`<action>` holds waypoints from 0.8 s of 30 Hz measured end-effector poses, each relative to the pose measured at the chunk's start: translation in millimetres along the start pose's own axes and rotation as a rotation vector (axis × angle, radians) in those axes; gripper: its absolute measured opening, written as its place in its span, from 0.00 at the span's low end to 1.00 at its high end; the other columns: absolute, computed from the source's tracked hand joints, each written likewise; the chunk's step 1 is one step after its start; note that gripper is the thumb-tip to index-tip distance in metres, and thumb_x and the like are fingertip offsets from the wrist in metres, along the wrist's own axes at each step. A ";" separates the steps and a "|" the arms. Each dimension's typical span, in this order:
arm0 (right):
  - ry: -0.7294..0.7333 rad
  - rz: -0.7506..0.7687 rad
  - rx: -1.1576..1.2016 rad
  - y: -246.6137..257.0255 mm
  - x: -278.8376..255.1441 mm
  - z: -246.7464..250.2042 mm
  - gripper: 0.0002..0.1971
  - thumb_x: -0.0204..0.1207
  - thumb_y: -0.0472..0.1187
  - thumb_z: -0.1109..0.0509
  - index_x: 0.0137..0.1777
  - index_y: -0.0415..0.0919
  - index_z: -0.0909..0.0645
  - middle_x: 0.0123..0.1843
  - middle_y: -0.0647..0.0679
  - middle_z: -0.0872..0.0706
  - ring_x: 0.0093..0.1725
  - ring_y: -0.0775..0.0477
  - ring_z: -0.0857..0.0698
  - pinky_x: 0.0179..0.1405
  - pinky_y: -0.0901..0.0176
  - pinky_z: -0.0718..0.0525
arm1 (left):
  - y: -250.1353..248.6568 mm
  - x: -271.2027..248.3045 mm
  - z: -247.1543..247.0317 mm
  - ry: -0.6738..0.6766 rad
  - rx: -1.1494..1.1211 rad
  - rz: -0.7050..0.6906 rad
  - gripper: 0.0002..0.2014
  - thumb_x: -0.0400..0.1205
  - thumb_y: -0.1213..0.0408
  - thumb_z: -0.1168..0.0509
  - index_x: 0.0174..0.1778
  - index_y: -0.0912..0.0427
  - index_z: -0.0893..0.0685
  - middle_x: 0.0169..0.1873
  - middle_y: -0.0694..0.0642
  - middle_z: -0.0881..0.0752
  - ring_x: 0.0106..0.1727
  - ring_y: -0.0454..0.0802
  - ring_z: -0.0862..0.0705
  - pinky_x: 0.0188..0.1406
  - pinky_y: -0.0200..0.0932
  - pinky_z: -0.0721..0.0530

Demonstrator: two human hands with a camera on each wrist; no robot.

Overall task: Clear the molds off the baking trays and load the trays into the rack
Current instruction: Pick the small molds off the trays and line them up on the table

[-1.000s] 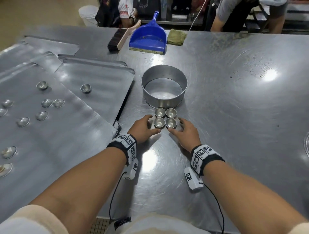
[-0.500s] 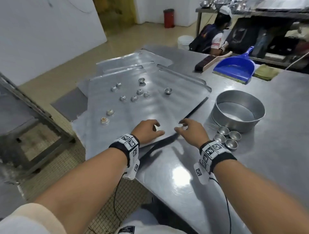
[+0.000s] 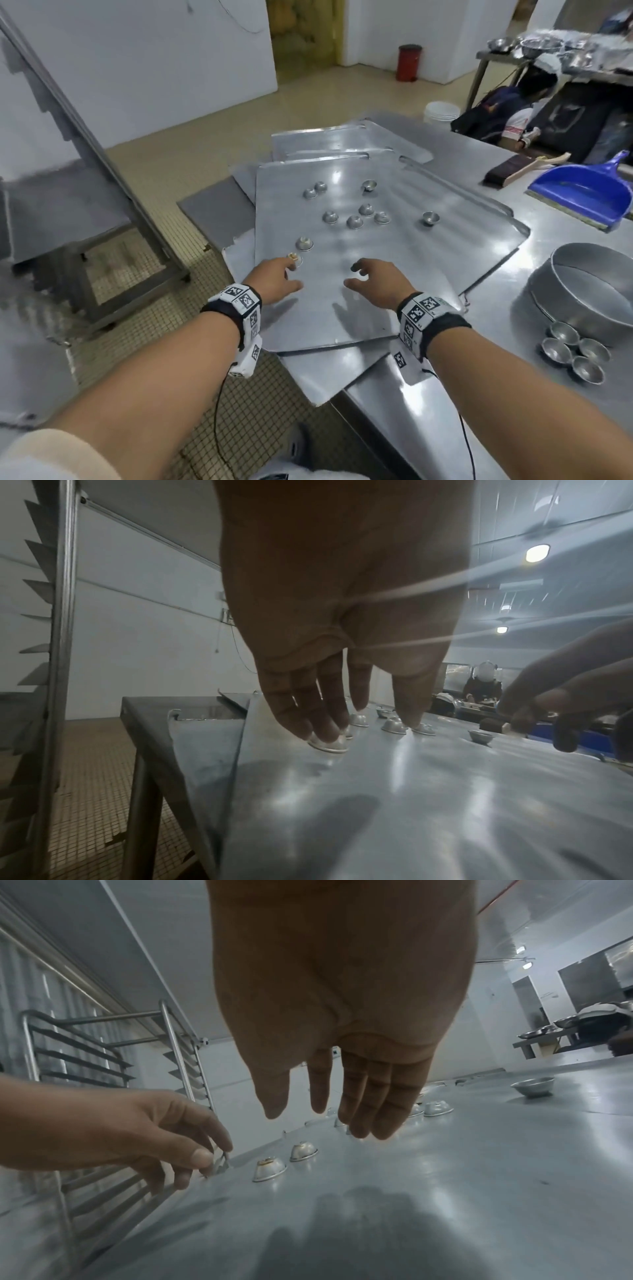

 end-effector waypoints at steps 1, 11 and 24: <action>0.002 -0.002 -0.015 7.1 10.6 -3.9 0.23 0.79 0.57 0.27 0.70 0.47 0.18 0.67 0.47 0.14 0.65 0.46 0.16 0.60 0.56 0.22 | 8.3 7.5 4.2 -0.007 -0.012 -0.004 0.23 0.77 0.50 0.24 0.67 0.51 0.16 0.44 0.51 0.14 0.46 0.51 0.15 0.47 0.41 0.24; 0.052 -0.107 -0.117 34.3 89.5 -45.3 0.22 0.81 0.50 0.29 0.74 0.46 0.21 0.72 0.45 0.17 0.67 0.42 0.17 0.66 0.50 0.20 | 30.2 81.1 -9.4 0.089 0.027 -0.184 0.26 0.80 0.51 0.30 0.76 0.45 0.24 0.60 0.57 0.22 0.60 0.60 0.17 0.63 0.49 0.20; 0.141 -0.062 -0.147 62.0 156.1 -74.3 0.33 0.83 0.43 0.32 0.86 0.56 0.37 0.73 0.38 0.26 0.64 0.36 0.18 0.66 0.48 0.21 | 63.9 121.6 3.1 0.111 -0.121 -0.230 0.16 0.78 0.54 0.25 0.59 0.55 0.16 0.52 0.53 0.23 0.52 0.53 0.19 0.51 0.42 0.24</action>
Point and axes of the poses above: each hand's wrist, its own x-axis towards the middle knuckle, its own z-axis out of the back of the hand, y = z × x, the point moved 7 cm from there along x, towards the middle knuckle
